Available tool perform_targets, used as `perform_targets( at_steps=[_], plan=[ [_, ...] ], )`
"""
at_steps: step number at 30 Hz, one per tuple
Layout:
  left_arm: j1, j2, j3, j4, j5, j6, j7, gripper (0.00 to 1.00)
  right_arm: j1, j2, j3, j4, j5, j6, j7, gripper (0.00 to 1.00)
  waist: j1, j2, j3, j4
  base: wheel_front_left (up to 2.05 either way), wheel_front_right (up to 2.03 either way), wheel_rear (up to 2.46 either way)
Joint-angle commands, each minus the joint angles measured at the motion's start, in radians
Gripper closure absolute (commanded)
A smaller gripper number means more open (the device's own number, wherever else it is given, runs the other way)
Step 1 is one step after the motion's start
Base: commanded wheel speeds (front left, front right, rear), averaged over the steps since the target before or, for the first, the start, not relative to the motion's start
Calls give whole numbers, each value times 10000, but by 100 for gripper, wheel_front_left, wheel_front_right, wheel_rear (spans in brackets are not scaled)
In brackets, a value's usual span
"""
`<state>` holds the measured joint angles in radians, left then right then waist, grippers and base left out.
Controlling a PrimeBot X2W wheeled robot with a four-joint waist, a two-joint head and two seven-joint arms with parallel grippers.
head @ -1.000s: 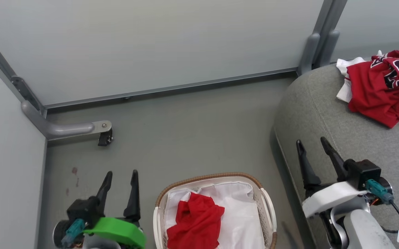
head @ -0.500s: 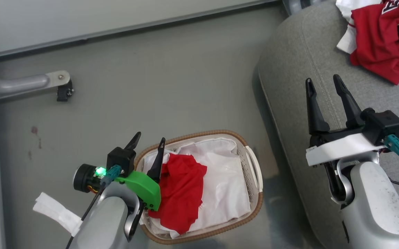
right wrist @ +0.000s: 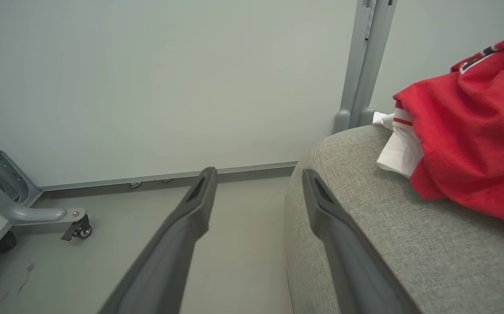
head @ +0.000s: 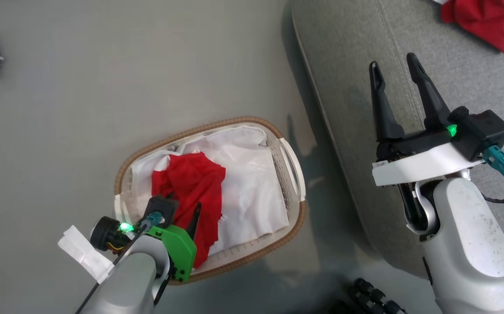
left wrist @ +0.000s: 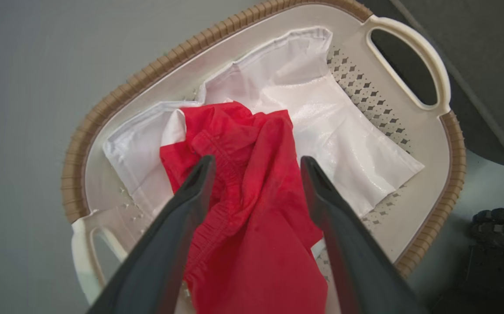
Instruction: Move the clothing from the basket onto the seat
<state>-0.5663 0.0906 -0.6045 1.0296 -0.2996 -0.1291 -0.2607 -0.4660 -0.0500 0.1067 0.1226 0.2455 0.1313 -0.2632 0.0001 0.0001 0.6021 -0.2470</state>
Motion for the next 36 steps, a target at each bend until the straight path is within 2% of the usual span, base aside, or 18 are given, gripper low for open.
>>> perform_targets(
  at_steps=[1,9,18,19,20,21,22,29,36],
  plan=[
    [-346,112,-56,194,-92,-26,25,0,-164,-12,65,-135,80,-10,-24,0,-1,-1,1029,-734,0,0,0],
    [-1021,234,-384,1184,-442,-26,186,0,-459,-14,463,-307,131,-10,-24,0,-1,-1,1789,-880,0,0,0],
    [-1263,140,-695,1950,-747,-29,619,2,-590,-15,670,-396,370,-10,-24,0,-1,-1,1993,-933,0,0,0],
    [-1268,151,-729,1964,-797,-28,638,32,-584,-17,670,-391,375,-10,-24,0,-1,-1,1982,-928,0,0,0],
    [-1272,151,-783,1994,-854,-26,649,66,-584,-15,662,-385,372,-10,-24,0,-1,-1,1967,-918,0,0,0],
    [-1275,140,-822,2006,-896,-26,656,95,-584,-15,650,-380,361,-10,-24,0,-1,-1,1953,-905,0,0,0],
    [-1264,114,-882,2017,-946,-26,648,100,-578,-18,627,-364,352,-10,-24,0,-1,-1,1924,-886,0,0,0],
    [-1194,-93,-1310,1763,-1201,-26,342,100,-421,-17,544,-230,255,-10,-24,0,-1,-1,1528,-701,0,0,0],
    [-1052,-246,-1730,1325,-1572,-26,67,100,-174,-20,448,-26,64,-10,-24,0,-1,-1,649,-421,0,0,0]
  ],
)
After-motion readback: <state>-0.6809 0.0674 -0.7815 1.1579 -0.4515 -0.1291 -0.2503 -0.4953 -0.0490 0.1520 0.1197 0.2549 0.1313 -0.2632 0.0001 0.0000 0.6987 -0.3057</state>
